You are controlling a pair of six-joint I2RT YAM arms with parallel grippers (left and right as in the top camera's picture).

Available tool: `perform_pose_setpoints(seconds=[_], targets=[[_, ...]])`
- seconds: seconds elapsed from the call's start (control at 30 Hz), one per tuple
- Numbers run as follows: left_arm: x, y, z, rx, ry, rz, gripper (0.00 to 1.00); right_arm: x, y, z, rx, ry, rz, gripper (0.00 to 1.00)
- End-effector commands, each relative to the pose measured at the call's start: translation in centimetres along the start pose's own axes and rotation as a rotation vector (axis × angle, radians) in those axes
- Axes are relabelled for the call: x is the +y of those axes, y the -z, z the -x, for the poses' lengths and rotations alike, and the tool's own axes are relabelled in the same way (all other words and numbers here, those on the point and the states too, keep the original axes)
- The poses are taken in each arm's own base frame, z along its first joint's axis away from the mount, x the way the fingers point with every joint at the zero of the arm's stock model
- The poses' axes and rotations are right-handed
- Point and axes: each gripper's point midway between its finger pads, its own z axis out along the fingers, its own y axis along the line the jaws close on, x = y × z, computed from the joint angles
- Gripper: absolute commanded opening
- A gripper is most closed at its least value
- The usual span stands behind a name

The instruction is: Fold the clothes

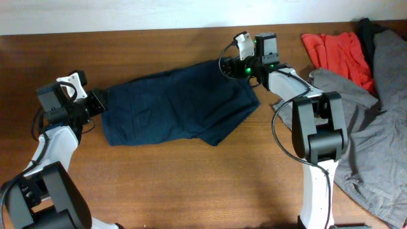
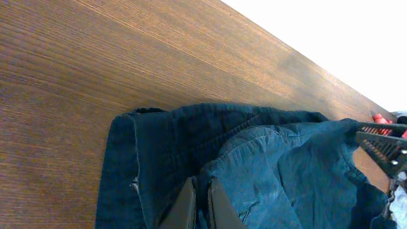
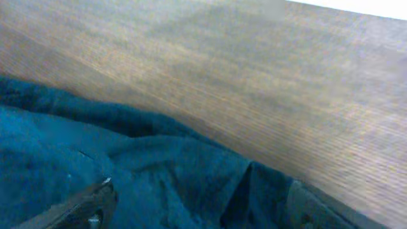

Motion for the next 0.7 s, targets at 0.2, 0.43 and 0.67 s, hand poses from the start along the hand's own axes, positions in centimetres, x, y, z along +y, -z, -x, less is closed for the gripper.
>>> perform_pose_setpoints(seconds=[0.2, 0.43, 0.67], targets=[[-0.7, 0.4, 0.7, -0.012, -0.019, -0.021, 0.01, 1.0, -1.5, -1.2, 0.010, 0.013, 0.040, 0.31], [-0.6, 0.4, 0.5, -0.001, -0.011, -0.015, 0.01, 1.2, 0.2, 1.3, -0.028, -0.010, 0.043, 0.04], [-0.6, 0.4, 0.5, -0.001, -0.011, -0.015, 0.01, 2.5, 7.8, 8.0, -0.120, 0.020, 0.011, 0.04]])
